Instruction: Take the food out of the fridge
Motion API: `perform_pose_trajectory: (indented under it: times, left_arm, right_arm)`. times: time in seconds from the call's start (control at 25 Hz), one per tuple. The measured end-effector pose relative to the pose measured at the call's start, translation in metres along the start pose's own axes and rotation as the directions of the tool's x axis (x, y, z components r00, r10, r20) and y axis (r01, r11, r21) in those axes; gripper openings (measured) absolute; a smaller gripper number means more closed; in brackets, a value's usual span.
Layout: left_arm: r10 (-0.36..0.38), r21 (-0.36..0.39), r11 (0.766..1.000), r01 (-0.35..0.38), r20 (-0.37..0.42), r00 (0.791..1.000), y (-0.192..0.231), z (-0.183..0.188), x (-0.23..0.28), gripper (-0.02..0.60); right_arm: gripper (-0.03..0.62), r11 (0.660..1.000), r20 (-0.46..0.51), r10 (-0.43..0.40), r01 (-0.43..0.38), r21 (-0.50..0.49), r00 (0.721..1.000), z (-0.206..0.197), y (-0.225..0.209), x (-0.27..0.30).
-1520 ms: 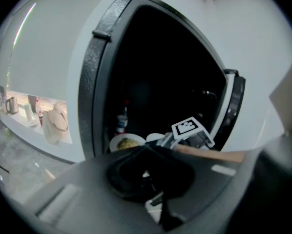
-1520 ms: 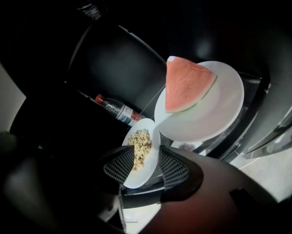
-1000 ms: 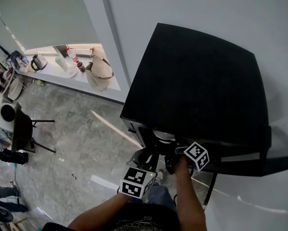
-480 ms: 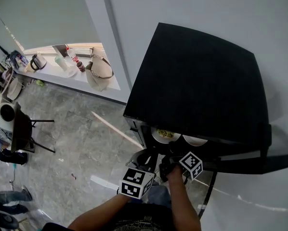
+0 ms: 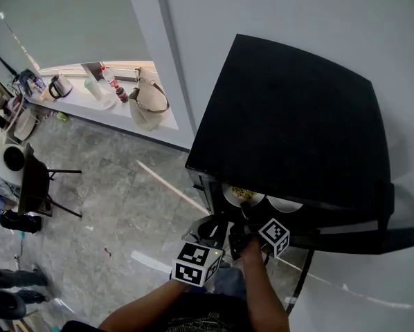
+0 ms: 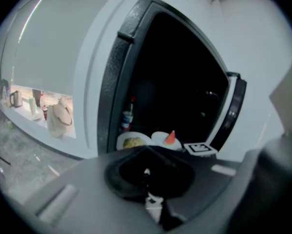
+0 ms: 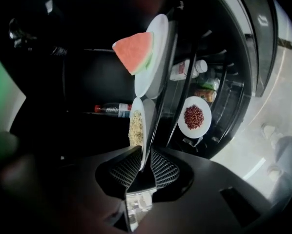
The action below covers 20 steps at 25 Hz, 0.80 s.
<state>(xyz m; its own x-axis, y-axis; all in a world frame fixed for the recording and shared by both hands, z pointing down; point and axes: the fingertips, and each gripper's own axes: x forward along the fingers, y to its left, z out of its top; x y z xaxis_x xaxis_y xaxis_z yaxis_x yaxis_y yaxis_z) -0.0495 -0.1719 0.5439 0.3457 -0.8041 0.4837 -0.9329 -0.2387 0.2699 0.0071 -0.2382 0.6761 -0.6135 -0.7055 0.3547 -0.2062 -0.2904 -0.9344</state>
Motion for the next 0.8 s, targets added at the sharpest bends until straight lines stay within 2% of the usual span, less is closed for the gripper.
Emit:
perform_pose_trajectory:
  times: [0.12,0.2,0.52,0.8]
  left_arm:
    - [0.002,-0.003,1.000,-0.002,0.002,1.000,0.002,0.001,0.000,-0.005]
    - [-0.001,-0.004,1.000,0.001,0.003,1.000,0.001,0.001,0.000,-0.004]
    - [-0.017,-0.006,1.000,0.017,0.001,1.000,-0.003,-0.003,-0.002,-0.005]
    - [-0.033,0.000,0.999,0.033,0.015,0.999,-0.008,-0.001,-0.009,-0.005]
  right_arm:
    - [0.020,0.999,0.020,0.030,-0.031,0.038,0.999,0.000,0.006,-0.004]
    - [0.009,0.998,0.026,0.056,-0.057,0.028,0.998,0.000,0.012,-0.008]
    - [0.006,0.991,0.013,0.134,-0.134,0.020,0.991,0.000,0.018,-0.025]
    - [0.006,0.978,0.007,0.208,-0.208,-0.028,0.978,-0.004,0.035,-0.055]
